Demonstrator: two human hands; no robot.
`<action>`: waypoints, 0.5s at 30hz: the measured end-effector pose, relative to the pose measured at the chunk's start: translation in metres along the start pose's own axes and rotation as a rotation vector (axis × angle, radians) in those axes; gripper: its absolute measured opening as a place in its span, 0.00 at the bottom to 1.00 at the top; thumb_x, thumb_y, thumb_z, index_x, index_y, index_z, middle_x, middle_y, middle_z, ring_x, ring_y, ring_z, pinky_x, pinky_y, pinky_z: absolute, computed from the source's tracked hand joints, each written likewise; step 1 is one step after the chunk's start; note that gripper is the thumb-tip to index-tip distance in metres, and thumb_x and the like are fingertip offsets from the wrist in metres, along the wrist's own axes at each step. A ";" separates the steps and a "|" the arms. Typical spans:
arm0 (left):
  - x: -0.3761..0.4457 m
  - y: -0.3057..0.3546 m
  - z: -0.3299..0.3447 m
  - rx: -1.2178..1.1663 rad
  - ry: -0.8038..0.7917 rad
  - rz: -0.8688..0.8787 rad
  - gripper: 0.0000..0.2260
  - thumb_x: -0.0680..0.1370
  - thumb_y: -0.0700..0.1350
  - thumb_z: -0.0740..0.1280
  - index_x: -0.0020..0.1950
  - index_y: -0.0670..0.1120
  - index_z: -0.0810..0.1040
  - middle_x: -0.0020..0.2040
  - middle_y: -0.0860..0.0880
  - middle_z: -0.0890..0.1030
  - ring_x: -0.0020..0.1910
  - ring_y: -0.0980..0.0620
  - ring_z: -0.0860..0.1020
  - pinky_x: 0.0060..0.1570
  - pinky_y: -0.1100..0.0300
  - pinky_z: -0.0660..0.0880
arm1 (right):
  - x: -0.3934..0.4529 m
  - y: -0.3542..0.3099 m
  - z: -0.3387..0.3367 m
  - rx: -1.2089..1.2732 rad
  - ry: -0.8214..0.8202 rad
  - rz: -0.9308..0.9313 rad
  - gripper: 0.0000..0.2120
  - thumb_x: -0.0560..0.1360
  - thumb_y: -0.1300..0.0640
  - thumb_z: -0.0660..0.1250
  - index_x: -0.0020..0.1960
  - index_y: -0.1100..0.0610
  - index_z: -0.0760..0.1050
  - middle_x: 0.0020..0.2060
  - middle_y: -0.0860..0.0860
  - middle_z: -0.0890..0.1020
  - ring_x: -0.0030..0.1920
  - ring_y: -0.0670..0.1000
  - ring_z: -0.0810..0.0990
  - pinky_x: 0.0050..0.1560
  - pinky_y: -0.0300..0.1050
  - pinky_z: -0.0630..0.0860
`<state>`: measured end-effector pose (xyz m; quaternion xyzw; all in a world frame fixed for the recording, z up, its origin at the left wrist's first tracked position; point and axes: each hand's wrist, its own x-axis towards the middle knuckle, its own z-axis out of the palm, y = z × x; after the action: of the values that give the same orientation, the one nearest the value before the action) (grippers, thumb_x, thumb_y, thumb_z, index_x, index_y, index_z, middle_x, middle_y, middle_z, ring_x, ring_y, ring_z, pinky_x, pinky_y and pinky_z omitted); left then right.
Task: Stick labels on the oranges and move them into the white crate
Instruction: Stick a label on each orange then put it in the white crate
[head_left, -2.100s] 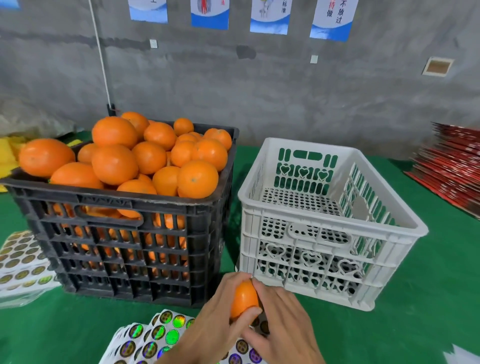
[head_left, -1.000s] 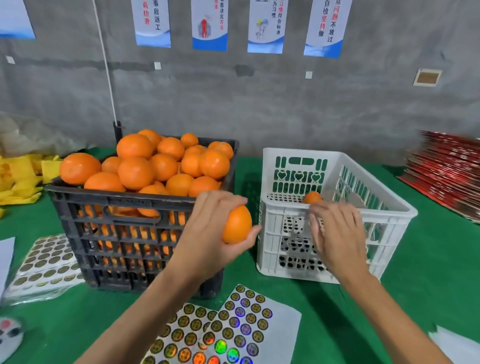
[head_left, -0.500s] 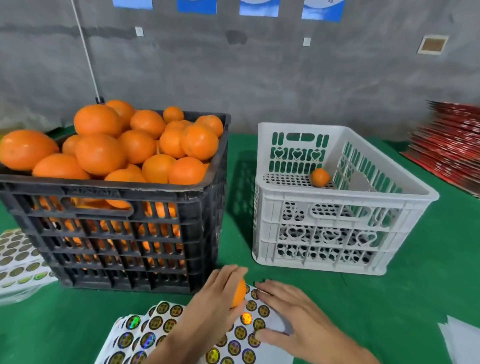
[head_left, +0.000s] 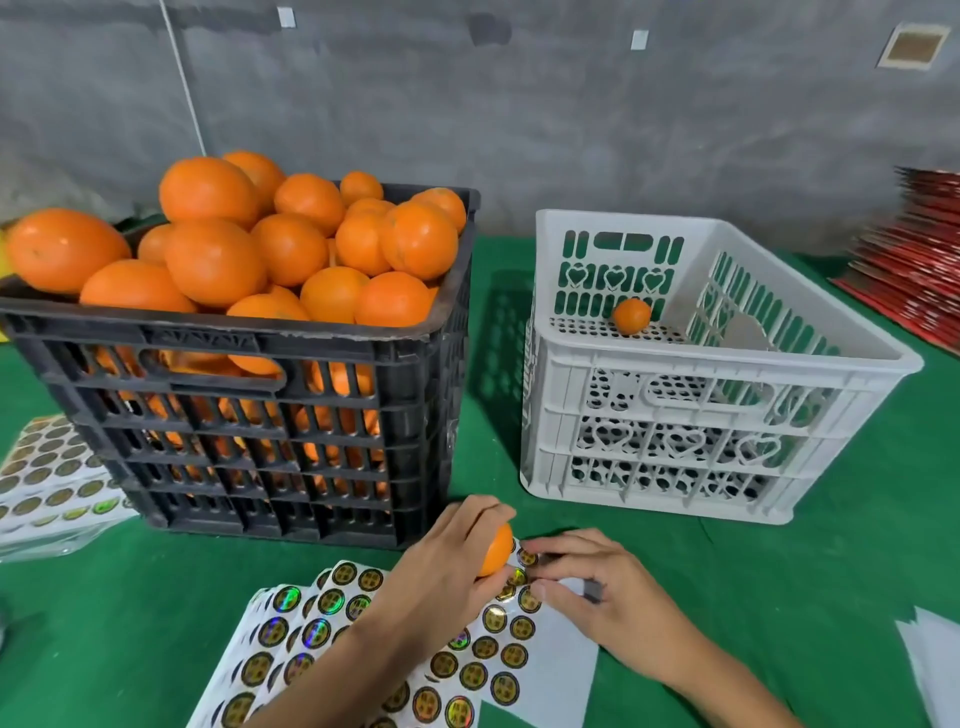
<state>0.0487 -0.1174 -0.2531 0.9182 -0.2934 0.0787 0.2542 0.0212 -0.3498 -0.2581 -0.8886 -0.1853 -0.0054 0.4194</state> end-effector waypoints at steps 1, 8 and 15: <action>0.000 -0.001 0.000 -0.004 0.002 0.002 0.25 0.83 0.56 0.66 0.77 0.53 0.65 0.73 0.59 0.64 0.71 0.60 0.66 0.66 0.63 0.73 | 0.000 -0.001 0.001 0.049 0.003 0.028 0.06 0.77 0.45 0.72 0.52 0.41 0.86 0.61 0.32 0.80 0.66 0.43 0.73 0.62 0.45 0.76; -0.001 -0.002 0.001 -0.014 -0.022 -0.016 0.26 0.82 0.57 0.68 0.77 0.56 0.64 0.73 0.61 0.63 0.69 0.61 0.67 0.62 0.72 0.64 | 0.005 -0.011 0.003 0.209 0.097 0.229 0.09 0.77 0.56 0.74 0.43 0.42 0.87 0.52 0.34 0.84 0.58 0.37 0.78 0.62 0.41 0.74; 0.001 0.002 0.001 -0.045 0.002 -0.060 0.37 0.80 0.63 0.68 0.83 0.57 0.53 0.77 0.58 0.65 0.72 0.59 0.69 0.66 0.68 0.66 | 0.006 -0.034 0.027 -0.159 0.584 0.045 0.03 0.77 0.46 0.70 0.47 0.40 0.83 0.46 0.35 0.80 0.54 0.41 0.75 0.59 0.33 0.64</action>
<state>0.0481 -0.1196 -0.2534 0.9206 -0.2671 0.0655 0.2773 0.0120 -0.3080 -0.2492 -0.8835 -0.0362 -0.2658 0.3839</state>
